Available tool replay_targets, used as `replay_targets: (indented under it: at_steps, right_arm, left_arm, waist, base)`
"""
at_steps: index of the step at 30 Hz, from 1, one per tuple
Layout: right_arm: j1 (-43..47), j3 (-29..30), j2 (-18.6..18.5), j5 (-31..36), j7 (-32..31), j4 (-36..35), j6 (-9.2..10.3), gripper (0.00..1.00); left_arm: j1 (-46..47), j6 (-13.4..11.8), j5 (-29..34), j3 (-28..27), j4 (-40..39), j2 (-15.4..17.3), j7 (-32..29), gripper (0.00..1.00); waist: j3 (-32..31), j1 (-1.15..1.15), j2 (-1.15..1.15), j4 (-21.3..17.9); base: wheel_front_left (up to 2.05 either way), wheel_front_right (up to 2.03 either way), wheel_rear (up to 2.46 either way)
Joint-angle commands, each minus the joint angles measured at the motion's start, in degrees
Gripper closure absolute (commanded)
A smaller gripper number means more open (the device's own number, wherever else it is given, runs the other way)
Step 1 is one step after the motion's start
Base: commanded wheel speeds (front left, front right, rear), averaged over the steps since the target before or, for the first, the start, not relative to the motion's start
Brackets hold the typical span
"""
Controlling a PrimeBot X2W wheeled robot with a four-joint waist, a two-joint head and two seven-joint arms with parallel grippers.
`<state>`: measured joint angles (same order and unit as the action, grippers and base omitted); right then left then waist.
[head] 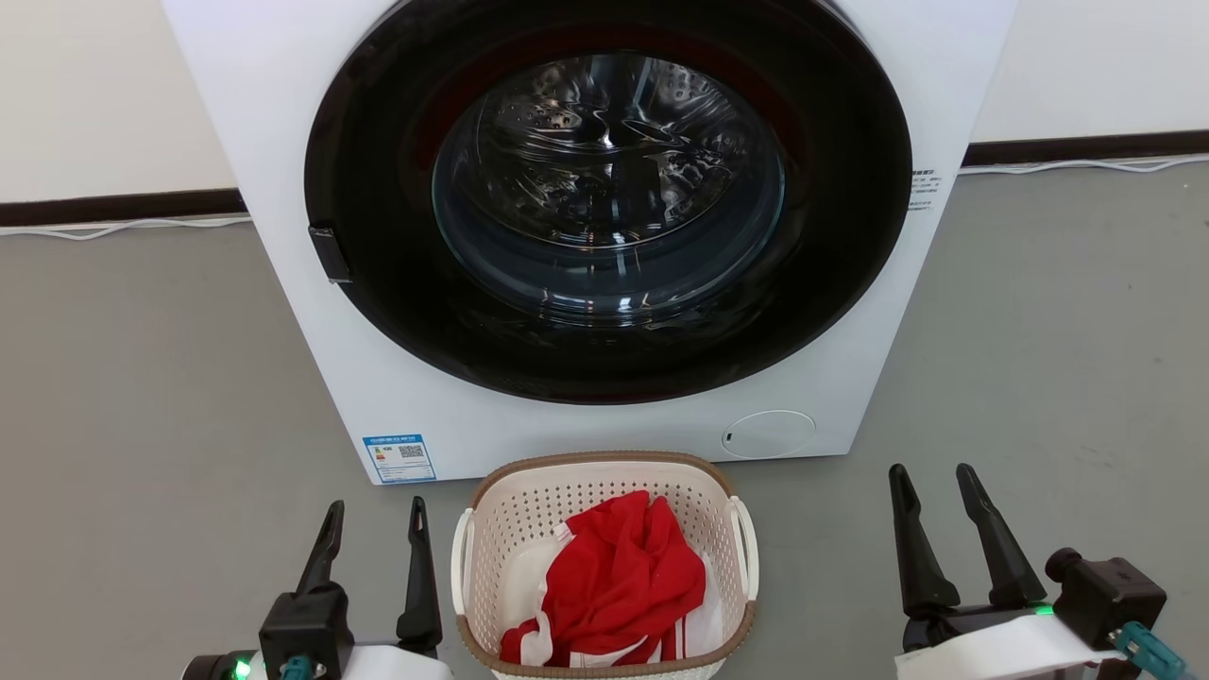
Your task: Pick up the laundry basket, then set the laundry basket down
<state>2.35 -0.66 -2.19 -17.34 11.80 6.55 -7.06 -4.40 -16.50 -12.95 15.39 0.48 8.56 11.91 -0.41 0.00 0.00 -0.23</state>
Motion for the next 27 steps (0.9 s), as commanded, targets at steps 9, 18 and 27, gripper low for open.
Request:
replay_targets:
  at_steps: [9,18,27]
  right_arm:
    - [-0.91,-2.30,-0.66,6.81,2.26,-2.58,-0.41,0.00]
    - [-0.90,-2.62,-0.68,10.49,3.19,-3.07,-0.43,0.00]
    - [-0.98,-2.51,-0.68,10.35,3.19,-3.00,-0.43,0.00]
  left_arm:
    - [0.66,-1.52,6.47,-0.80,-2.79,0.20,2.15,0.00]
    - [0.33,-1.53,10.26,-1.03,-3.45,-0.42,3.08,0.00]
    - [0.05,-0.47,10.37,-1.77,-2.50,-1.12,3.08,0.00]
  waist:
    - [0.07,0.00,0.00,0.03]
    - [0.09,0.00,0.00,0.02]
    - [0.08,0.00,0.00,0.04]
  base:
    - [0.00,0.00,0.00]
    - [0.00,0.00,0.00]
    - [0.00,0.00,0.00]
